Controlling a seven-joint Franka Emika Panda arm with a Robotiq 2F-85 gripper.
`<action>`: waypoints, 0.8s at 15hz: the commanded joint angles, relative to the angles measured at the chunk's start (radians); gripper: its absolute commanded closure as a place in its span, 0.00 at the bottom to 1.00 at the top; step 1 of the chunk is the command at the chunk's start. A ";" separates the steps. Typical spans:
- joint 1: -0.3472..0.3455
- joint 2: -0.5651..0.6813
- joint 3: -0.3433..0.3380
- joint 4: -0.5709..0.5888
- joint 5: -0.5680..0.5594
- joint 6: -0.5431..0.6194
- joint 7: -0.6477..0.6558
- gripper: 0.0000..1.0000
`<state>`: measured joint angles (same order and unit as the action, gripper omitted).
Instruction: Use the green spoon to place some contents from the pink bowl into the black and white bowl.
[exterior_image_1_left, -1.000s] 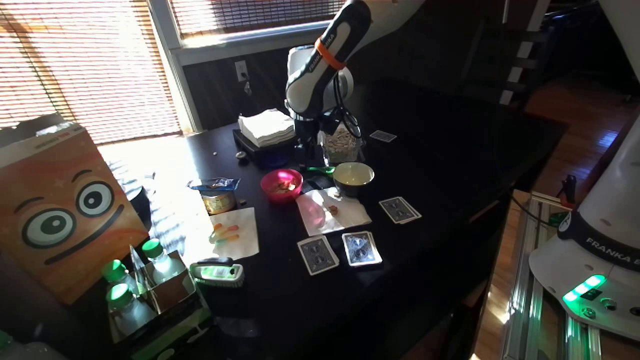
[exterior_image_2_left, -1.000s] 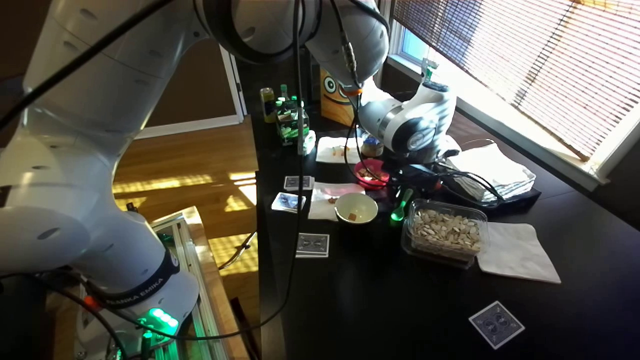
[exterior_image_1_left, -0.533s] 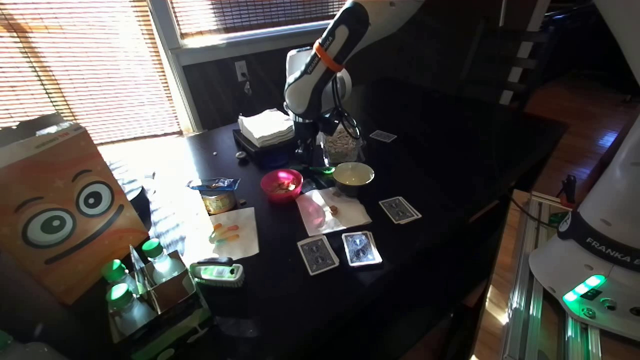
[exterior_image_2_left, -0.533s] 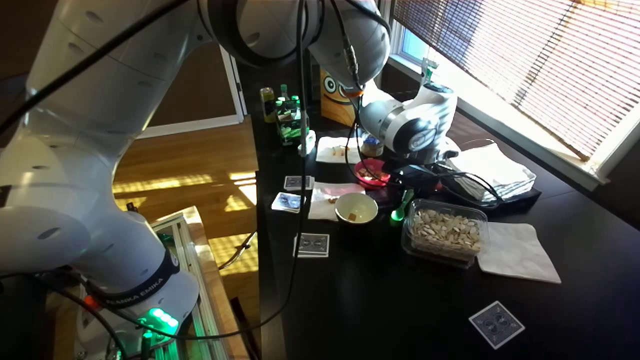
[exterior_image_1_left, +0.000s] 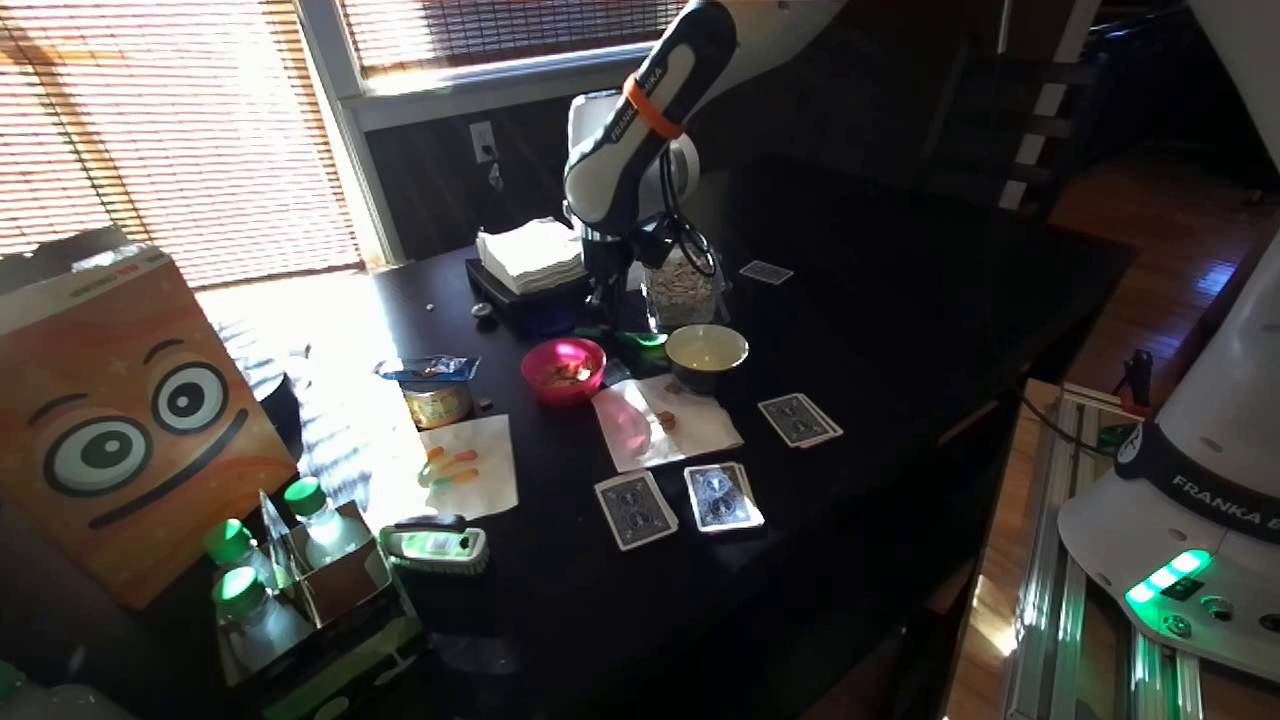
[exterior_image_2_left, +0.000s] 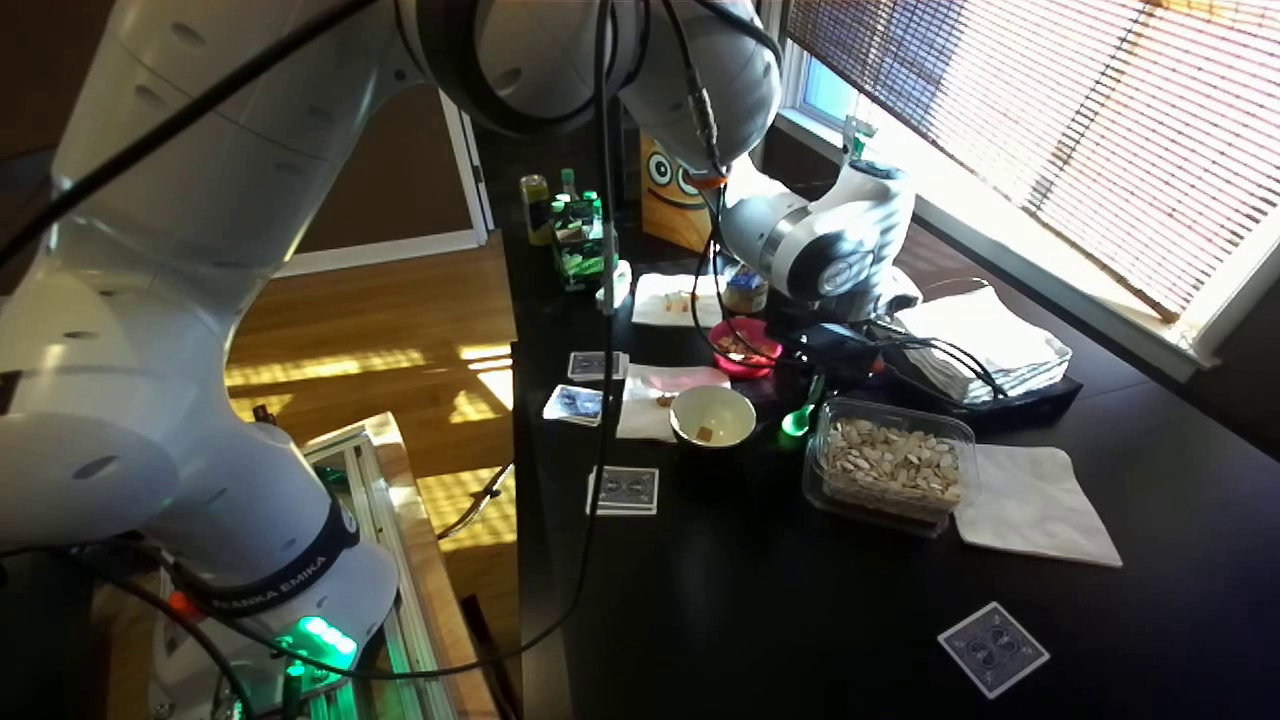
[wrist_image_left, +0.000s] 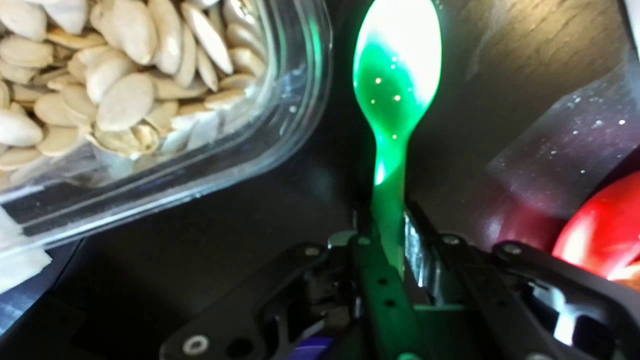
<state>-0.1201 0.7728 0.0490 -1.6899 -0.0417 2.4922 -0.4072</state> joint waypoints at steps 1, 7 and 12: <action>-0.028 -0.019 0.035 0.007 0.023 -0.019 -0.005 0.95; -0.107 -0.082 0.144 -0.052 0.121 0.106 -0.069 0.95; -0.256 -0.111 0.346 -0.103 0.311 0.212 -0.244 0.95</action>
<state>-0.2796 0.6994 0.2760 -1.7247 0.1578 2.6465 -0.5324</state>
